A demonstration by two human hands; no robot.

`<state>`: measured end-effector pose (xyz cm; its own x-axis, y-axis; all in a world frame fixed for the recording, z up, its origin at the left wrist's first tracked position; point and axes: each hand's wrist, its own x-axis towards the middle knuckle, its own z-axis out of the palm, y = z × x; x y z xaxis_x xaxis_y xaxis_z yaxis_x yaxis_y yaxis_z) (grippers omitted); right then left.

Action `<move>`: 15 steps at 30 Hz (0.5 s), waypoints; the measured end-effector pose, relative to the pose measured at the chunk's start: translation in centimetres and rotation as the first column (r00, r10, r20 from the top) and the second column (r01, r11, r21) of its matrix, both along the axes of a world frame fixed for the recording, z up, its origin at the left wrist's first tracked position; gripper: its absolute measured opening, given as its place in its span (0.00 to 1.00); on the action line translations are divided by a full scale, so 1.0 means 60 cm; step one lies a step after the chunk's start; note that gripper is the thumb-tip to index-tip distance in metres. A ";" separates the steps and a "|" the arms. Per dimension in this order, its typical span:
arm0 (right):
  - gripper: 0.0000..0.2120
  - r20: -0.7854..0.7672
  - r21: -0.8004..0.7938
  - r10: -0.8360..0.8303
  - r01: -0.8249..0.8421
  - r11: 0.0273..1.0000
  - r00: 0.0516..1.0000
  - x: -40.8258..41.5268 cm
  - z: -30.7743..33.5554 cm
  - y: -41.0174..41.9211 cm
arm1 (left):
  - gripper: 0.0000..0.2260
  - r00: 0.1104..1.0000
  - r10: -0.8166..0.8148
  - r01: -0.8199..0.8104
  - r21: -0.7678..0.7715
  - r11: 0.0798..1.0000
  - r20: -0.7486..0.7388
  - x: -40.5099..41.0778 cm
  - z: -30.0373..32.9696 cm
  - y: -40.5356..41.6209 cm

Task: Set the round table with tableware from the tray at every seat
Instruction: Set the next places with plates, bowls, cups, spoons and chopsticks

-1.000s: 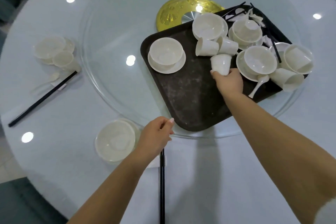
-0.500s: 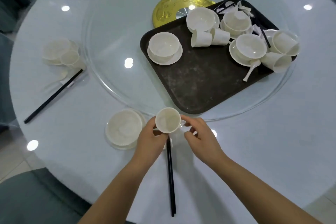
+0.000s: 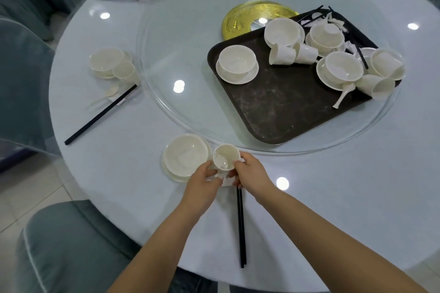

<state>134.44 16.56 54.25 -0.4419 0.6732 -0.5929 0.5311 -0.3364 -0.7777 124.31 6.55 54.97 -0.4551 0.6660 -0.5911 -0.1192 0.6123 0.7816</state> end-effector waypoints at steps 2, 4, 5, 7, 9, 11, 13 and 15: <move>0.15 0.039 0.005 -0.024 0.024 1.000 0.999 -0.010 -0.005 0.003 | 0.23 1.000 0.003 -0.003 -0.004 1.000 0.019 -0.001 0.000 0.000; 0.15 0.057 0.011 -0.048 0.048 0.999 0.997 -0.016 -0.010 0.006 | 0.22 1.000 -0.007 0.007 -0.007 1.000 0.031 -0.001 0.001 0.002; 0.15 0.061 0.013 -0.056 0.055 0.998 0.997 -0.019 -0.012 0.006 | 0.22 0.999 -0.014 0.015 -0.011 1.000 0.032 -0.001 0.001 0.003; 0.15 0.055 0.023 -0.069 0.067 0.997 0.996 -0.021 -0.015 0.005 | 0.23 0.999 -0.025 0.025 -0.014 1.000 0.034 -0.003 0.000 0.006; 0.15 0.050 0.037 -0.078 0.076 0.996 0.996 -0.022 -0.017 0.004 | 0.23 0.999 -0.027 0.028 -0.016 0.999 0.040 -0.006 -0.001 0.008; 0.14 0.049 0.045 -0.077 0.075 0.996 0.996 -0.020 -0.018 0.005 | 0.24 0.999 -0.021 0.021 -0.020 1.000 0.044 -0.008 -0.004 0.008; 0.13 0.045 0.052 -0.076 0.074 0.996 0.996 -0.017 -0.019 0.009 | 0.23 1.000 0.018 -0.017 -0.045 0.999 0.026 -0.009 -0.009 0.009; 0.14 0.042 0.063 -0.089 0.086 0.994 0.995 -0.009 -0.020 0.017 | 0.21 0.996 0.080 -0.081 -0.056 0.995 -0.035 -0.011 -0.013 0.006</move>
